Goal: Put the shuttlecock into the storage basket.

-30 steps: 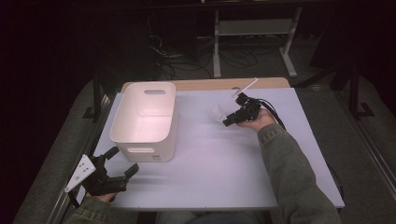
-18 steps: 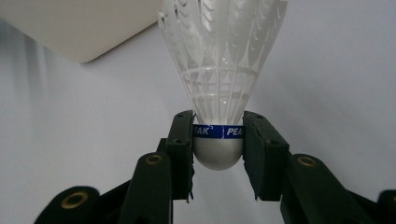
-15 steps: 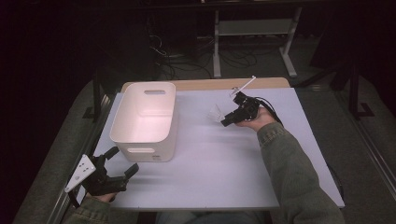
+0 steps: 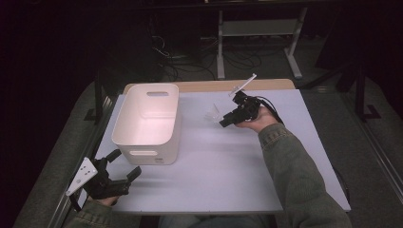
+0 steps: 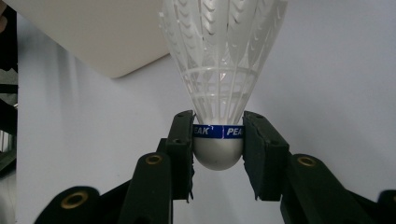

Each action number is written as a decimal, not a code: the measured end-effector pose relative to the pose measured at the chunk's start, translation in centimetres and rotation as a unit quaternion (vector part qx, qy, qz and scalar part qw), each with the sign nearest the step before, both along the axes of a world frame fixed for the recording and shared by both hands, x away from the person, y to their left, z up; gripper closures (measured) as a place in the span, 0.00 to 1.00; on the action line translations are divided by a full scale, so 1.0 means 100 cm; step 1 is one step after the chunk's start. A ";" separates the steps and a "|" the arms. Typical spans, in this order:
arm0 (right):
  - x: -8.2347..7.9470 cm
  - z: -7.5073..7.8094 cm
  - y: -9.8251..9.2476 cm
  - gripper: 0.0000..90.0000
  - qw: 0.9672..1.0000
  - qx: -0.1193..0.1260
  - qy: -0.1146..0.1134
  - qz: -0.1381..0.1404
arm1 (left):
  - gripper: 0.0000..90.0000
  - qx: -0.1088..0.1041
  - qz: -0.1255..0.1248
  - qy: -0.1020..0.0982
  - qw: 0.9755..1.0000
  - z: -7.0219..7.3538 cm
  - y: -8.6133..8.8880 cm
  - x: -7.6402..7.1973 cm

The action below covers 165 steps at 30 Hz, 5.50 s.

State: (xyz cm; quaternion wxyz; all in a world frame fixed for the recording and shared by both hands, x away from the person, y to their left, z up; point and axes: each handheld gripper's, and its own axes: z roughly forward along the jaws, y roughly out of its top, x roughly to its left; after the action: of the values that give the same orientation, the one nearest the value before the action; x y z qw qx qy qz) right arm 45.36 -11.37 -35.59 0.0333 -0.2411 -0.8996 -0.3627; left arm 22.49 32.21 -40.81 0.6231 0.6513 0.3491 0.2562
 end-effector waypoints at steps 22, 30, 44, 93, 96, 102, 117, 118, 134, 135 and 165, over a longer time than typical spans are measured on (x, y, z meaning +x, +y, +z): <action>-0.015 0.023 0.019 0.71 0.999 0.031 -0.026 0.027 | 0.00 0.002 -0.001 -0.001 1.000 0.000 0.000 0.000; -0.018 0.036 0.025 0.71 0.998 0.034 -0.031 0.032 | 0.00 0.002 -0.001 0.000 1.000 0.000 0.000 0.000; -0.024 0.054 0.043 0.71 0.997 0.027 -0.047 0.055 | 0.00 0.000 -0.002 -0.003 1.000 0.000 0.000 0.000; -0.031 0.077 0.107 0.71 0.991 0.048 -0.062 0.110 | 0.00 0.001 -0.001 -0.004 1.000 0.000 0.000 0.001; -0.032 0.078 0.113 0.71 0.991 0.049 -0.057 0.112 | 0.00 0.004 -0.002 -0.004 1.000 0.000 0.000 0.000; -0.034 0.077 0.123 0.71 0.991 0.042 -0.049 0.116 | 0.00 0.000 -0.002 -0.003 1.000 0.000 0.000 0.000; -0.038 0.078 0.142 0.71 0.990 0.044 -0.046 0.128 | 0.00 0.002 -0.003 -0.004 1.000 0.000 0.000 0.000; -0.038 0.078 0.143 0.71 0.990 0.046 -0.044 0.129 | 0.00 -0.003 -0.002 -0.003 1.000 0.000 -0.001 0.000; -0.036 0.067 0.167 0.71 0.987 0.055 -0.039 0.147 | 0.00 -0.005 -0.001 0.002 1.000 0.000 0.000 -0.001; -0.036 0.066 0.168 0.71 0.987 0.054 -0.038 0.147 | 0.00 -0.006 -0.001 0.002 1.000 0.000 0.000 -0.001; -0.034 0.043 0.188 0.70 0.986 0.031 -0.016 0.163 | 0.00 -0.006 -0.001 0.004 1.000 0.000 0.001 -0.002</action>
State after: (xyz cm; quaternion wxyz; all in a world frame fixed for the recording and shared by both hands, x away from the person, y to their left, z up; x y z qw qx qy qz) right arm 41.98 7.44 -31.25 0.0851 -0.0843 -0.9157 -0.3835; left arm 22.25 32.28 -40.78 0.6260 0.6487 0.3524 0.2511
